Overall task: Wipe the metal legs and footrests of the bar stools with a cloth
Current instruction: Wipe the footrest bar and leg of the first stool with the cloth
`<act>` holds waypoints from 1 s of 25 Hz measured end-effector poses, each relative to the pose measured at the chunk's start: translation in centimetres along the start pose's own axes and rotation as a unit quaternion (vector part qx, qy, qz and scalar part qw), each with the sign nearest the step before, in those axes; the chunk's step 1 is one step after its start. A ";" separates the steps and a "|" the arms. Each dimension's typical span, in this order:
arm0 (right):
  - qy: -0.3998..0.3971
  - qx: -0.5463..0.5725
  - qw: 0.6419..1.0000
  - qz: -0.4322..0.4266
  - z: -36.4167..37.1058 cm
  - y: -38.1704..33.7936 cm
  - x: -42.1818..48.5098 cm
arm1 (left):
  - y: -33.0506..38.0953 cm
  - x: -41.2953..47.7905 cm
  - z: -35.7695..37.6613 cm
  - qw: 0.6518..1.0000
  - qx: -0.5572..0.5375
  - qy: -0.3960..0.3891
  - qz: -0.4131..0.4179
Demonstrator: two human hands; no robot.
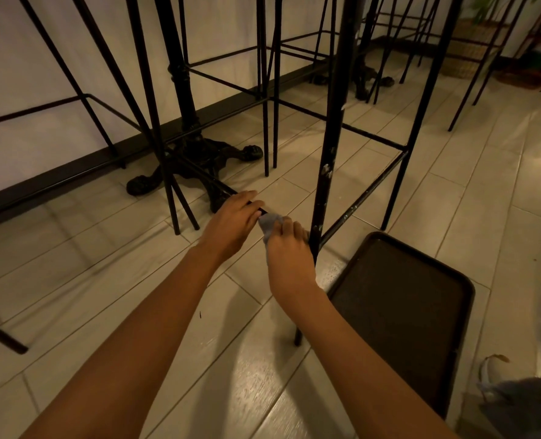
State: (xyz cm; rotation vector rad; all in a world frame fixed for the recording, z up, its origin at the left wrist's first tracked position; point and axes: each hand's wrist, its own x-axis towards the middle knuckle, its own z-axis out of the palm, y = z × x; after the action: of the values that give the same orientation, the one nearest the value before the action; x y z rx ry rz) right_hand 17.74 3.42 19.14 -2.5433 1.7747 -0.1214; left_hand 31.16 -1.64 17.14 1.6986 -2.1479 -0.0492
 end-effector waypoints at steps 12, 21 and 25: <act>0.044 0.147 0.988 -0.011 -1.0 0.6 -1.4 | 4.9 -4.4 -0.5 0.966 -0.241 0.018 -0.089; 0.148 0.349 0.925 -0.013 0.5 0.9 -2.8 | 7.9 -4.4 -0.5 0.838 -0.485 0.020 -0.248; 0.172 0.459 0.871 -0.046 0.5 1.1 -3.6 | 8.1 -3.8 -1.0 0.823 -0.493 0.035 -0.281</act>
State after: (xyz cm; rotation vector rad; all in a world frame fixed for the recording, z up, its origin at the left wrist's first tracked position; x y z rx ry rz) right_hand 15.53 6.38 18.39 -1.9292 1.1878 -1.1678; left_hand 24.65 4.22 19.16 1.5029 -1.0855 -1.0403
